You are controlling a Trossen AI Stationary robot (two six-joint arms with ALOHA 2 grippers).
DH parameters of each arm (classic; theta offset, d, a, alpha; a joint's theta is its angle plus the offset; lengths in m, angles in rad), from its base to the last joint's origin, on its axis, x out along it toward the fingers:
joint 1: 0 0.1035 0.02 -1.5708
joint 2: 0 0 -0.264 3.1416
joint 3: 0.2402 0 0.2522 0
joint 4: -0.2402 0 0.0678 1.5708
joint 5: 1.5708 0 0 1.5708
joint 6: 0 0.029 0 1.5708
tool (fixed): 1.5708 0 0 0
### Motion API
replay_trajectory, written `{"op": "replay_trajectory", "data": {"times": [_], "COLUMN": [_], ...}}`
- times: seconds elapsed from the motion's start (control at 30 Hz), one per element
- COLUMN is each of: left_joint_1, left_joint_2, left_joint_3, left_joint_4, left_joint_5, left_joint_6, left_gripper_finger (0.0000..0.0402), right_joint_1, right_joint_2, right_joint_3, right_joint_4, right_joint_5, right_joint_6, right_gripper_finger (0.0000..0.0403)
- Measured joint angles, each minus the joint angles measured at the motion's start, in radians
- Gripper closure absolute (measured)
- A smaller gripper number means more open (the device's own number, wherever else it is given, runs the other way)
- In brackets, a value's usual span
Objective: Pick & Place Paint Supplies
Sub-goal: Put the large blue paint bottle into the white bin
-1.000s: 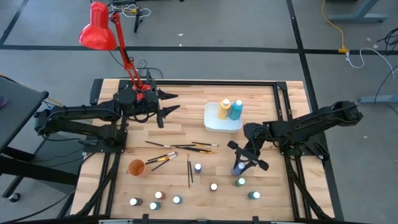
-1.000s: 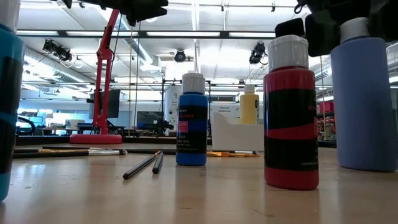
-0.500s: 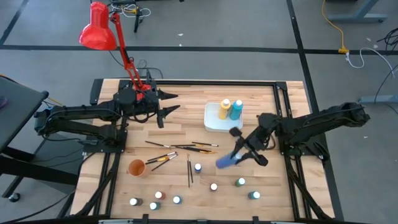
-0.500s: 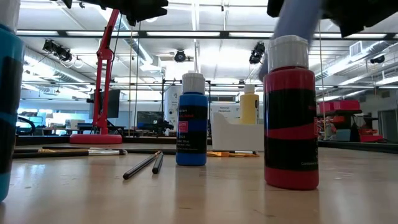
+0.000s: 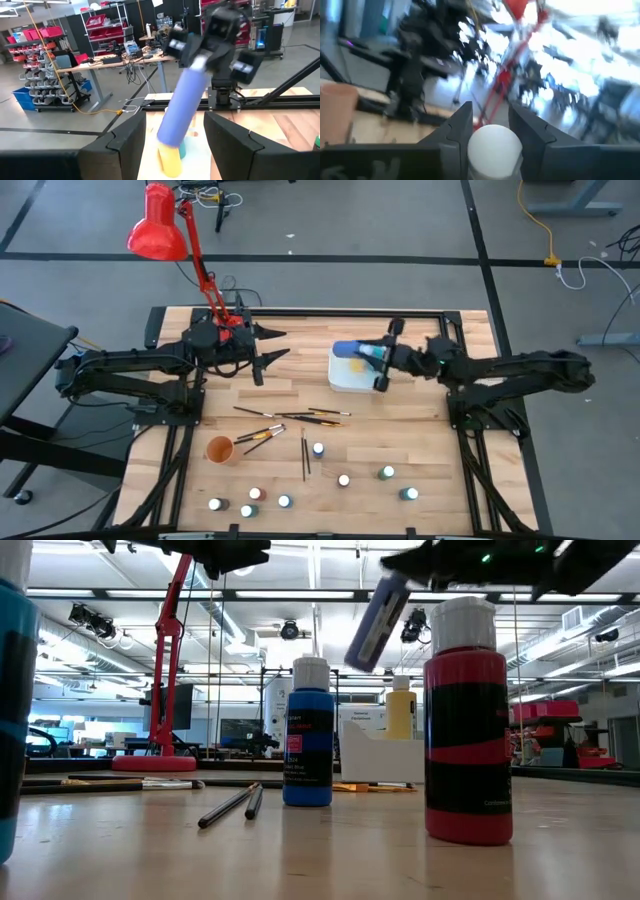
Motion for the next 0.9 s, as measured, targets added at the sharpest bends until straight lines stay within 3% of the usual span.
{"op": "replay_trajectory", "data": {"times": [0.1, 0.33, 0.57, 0.9], "left_joint_1": [0.0, 0.0, 0.0, 0.0], "left_joint_2": [0.0, 0.0, 0.0, 0.0], "left_joint_3": [0.0, 0.0, 0.0, 0.0], "left_joint_4": [0.0, -0.01, -0.01, -0.016], "left_joint_5": [0.0, 0.0, 0.0, 0.0], "left_joint_6": [-0.012, -0.042, -0.044, -0.044], "left_gripper_finger": [0.0193, 0.0193, 0.0193, 0.0193], "right_joint_1": [-0.046, -0.1, -0.101, -0.121], "right_joint_2": [0.082, 0.257, 0.372, 0.389], "right_joint_3": [0.08, 0.292, 0.314, 0.314], "right_joint_4": [-0.08, -0.456, -0.444, -0.497], "right_joint_5": [0.039, 0.053, 0.124, 0.176], "right_joint_6": [0.05, 0.116, 0.152, 0.253], "right_gripper_finger": [0.0293, 0.0292, 0.0292, 0.029]}}
